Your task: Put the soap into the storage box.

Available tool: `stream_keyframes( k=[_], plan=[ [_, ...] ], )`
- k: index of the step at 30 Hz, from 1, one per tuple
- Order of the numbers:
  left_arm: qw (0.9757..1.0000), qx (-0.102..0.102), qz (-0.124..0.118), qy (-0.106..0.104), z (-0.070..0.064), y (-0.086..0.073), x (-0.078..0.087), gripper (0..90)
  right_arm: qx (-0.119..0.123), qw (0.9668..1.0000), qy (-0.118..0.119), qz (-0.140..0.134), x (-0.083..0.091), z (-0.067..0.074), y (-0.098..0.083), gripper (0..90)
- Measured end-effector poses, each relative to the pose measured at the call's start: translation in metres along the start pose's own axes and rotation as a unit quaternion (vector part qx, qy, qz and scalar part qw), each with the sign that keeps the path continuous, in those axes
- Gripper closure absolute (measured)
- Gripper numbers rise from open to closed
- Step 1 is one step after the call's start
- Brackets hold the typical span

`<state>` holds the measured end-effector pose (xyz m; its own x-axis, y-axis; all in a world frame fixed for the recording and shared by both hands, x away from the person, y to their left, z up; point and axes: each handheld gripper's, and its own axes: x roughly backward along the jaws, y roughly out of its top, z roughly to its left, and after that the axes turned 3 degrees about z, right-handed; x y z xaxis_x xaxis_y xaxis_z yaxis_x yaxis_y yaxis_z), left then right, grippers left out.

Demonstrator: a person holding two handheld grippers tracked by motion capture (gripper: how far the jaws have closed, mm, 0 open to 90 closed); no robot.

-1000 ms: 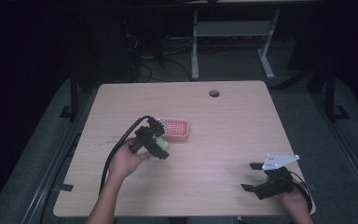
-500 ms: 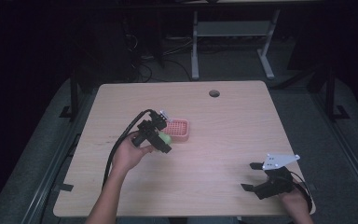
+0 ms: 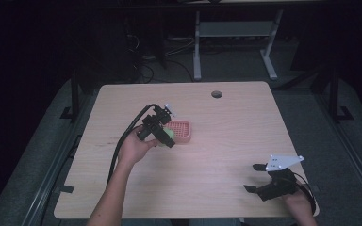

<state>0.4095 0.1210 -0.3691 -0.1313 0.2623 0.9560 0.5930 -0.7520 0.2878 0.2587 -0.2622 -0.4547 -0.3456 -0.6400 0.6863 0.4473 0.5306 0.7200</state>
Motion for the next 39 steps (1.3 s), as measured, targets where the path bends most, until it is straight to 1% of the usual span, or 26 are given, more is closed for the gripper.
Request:
stream_keyframes(
  k=[4,6,7,10,12,13,15,17,24,28,29,34,37,39],
  plan=[
    [1.0,0.001,0.007,0.004,0.003,0.005,-0.001,26.5,0.001,1.0,0.0,-0.002,0.0,0.0,0.0,13.8],
    [1.0,0.004,0.005,0.006,0.005,0.008,-0.001,26.5,0.001,1.0,-0.001,-0.003,0.001,-0.001,0.0,13.8],
    [1.0,0.002,0.003,0.009,0.006,0.009,-0.001,26.5,0.001,1.0,-0.001,-0.003,0.001,-0.001,0.0,13.8],
    [0.9999,0.001,0.008,0.012,0.008,0.017,-0.001,26.5,0.002,1.0,-0.001,-0.004,0.001,-0.001,0.0,13.8],
    [0.9999,0.0,0.009,0.012,0.009,0.018,-0.001,26.5,0.002,1.0,-0.001,-0.004,0.001,-0.001,0.0,13.8],
    [0.9999,0.005,0.009,0.013,0.011,0.022,-0.001,26.5,0.001,1.0,0.0,-0.003,0.0,-0.001,0.0,13.8],
    [0.9998,0.006,0.007,0.015,0.012,0.026,-0.002,26.5,0.002,1.0,0.0,-0.004,0.001,-0.001,0.0,13.8],
    [0.9998,0.004,0.013,0.017,0.015,0.03,-0.002,26.4,0.002,1.0,-0.001,-0.004,0.001,-0.001,0.0,13.8],
    [0.9996,0.004,0.015,0.022,0.016,0.041,-0.002,26.4,-0.002,1.0,0.0,-0.006,0.002,-0.001,0.0,13.8],
    [0.9994,0.005,0.019,0.027,0.018,0.049,-0.006,26.4,0.0,1.0,0.0,-0.007,0.002,-0.001,0.0,13.8],
    [0.9994,0.005,0.019,0.027,0.018,0.049,-0.006,26.4,-0.001,1.0,0.0,-0.006,0.002,-0.001,0.0,13.8],
    [0.9992,0.01,0.026,0.029,0.02,0.056,-0.011,26.4,0.0,1.0,0.0,-0.006,0.002,-0.001,0.0,13.8],
    [0.9992,0.014,0.025,0.028,0.022,0.06,-0.015,26.4,-0.002,1.0,0.0,-0.007,0.002,-0.001,0.0,13.8],
    [0.9993,0.023,0.017,0.025,0.023,0.062,-0.018,26.4,-0.002,1.0,0.001,-0.007,0.002,-0.001,0.0,13.8]
  ],
)
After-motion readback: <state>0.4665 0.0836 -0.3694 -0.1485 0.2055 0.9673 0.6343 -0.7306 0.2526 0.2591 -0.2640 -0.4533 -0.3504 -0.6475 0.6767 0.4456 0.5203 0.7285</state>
